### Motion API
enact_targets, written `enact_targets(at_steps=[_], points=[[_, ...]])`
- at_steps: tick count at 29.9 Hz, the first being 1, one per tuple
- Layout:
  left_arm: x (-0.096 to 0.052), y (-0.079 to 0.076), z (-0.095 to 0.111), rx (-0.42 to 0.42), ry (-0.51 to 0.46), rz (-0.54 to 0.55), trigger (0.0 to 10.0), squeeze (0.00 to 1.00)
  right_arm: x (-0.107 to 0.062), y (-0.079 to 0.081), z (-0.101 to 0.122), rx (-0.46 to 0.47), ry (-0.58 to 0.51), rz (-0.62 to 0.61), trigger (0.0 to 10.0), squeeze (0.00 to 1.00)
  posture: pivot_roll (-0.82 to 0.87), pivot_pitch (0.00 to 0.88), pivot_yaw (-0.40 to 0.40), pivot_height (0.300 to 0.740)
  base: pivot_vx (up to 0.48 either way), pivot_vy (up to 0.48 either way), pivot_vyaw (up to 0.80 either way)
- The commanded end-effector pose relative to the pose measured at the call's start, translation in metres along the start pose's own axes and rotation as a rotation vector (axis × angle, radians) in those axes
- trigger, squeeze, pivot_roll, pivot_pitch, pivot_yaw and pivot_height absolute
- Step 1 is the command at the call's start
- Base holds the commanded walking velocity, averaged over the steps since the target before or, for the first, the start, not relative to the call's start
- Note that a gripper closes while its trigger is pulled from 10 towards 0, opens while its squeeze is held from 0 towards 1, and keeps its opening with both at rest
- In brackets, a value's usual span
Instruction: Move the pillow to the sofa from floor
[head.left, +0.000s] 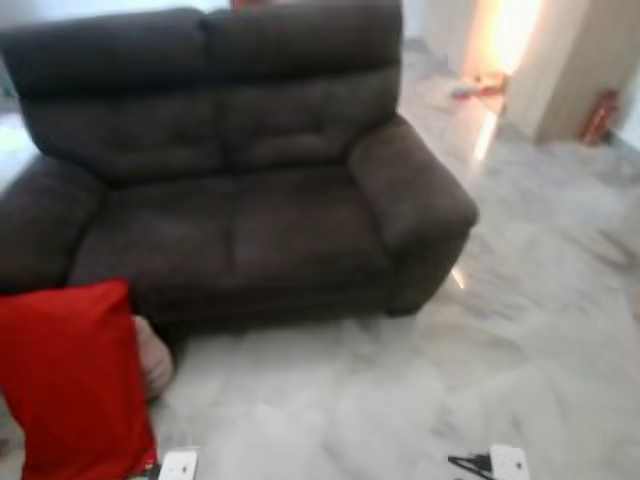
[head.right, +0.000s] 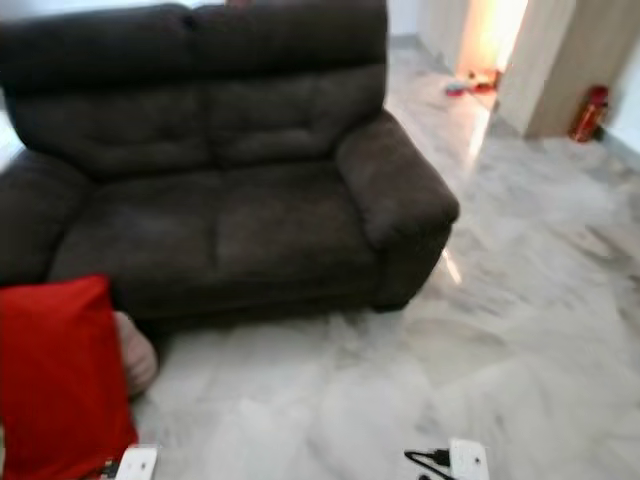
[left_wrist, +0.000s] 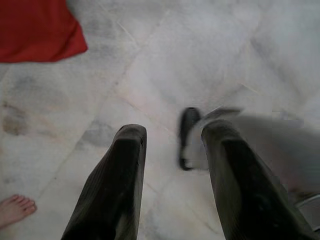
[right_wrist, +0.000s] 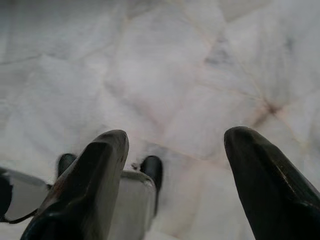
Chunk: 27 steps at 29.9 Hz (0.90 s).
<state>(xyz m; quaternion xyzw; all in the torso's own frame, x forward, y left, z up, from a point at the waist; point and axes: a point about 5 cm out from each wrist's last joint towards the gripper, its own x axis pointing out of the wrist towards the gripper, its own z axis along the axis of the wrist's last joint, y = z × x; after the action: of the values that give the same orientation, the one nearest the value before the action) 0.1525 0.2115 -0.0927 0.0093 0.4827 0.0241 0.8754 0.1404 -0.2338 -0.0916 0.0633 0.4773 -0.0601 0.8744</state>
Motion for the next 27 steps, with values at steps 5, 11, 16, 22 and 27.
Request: enact_targets(at_steps=[5, 11, 16, 22, 27], points=[[-0.0004, 0.0057, 0.0013, 0.013, 0.003, 0.013, 10.0, 0.0, 0.0001, 0.0014, -0.0018, 0.024, 0.004, 0.001, 10.0, 0.0, 0.06, 0.003, -0.022, 0.74, 0.0, 0.381, 0.0], [-0.0003, 0.0055, 0.0015, 0.011, 0.002, 0.014, 10.0, 0.0, 0.0001, 0.0012, -0.0014, 0.017, 0.005, 0.003, 10.0, 0.0, 0.07, 0.007, -0.024, 0.74, 0.0, 0.381, 0.0], [-0.0003, 0.0054, 0.0017, 0.01, 0.001, 0.014, 10.0, 0.0, 0.0002, 0.0012, -0.0009, 0.004, 0.007, 0.007, 10.0, 0.0, 0.07, 0.008, -0.024, 0.74, 0.0, 0.381, 0.0], [-0.0001, 0.0048, 0.0019, 0.008, 0.001, 0.013, 10.0, 0.0, 0.0002, 0.0007, -0.0003, -0.003, 0.007, 0.008, 10.0, 0.0, 0.07, 0.009, -0.027, 0.74, 0.0, 0.381, 0.0], [-0.0001, 0.0045, 0.0021, 0.007, 0.001, 0.012, 10.0, 0.0, 0.0002, 0.0007, -0.0001, -0.008, 0.009, 0.011, 10.0, 0.0, 0.07, 0.009, -0.028, 0.74, 0.0, 0.382, 0.0]])
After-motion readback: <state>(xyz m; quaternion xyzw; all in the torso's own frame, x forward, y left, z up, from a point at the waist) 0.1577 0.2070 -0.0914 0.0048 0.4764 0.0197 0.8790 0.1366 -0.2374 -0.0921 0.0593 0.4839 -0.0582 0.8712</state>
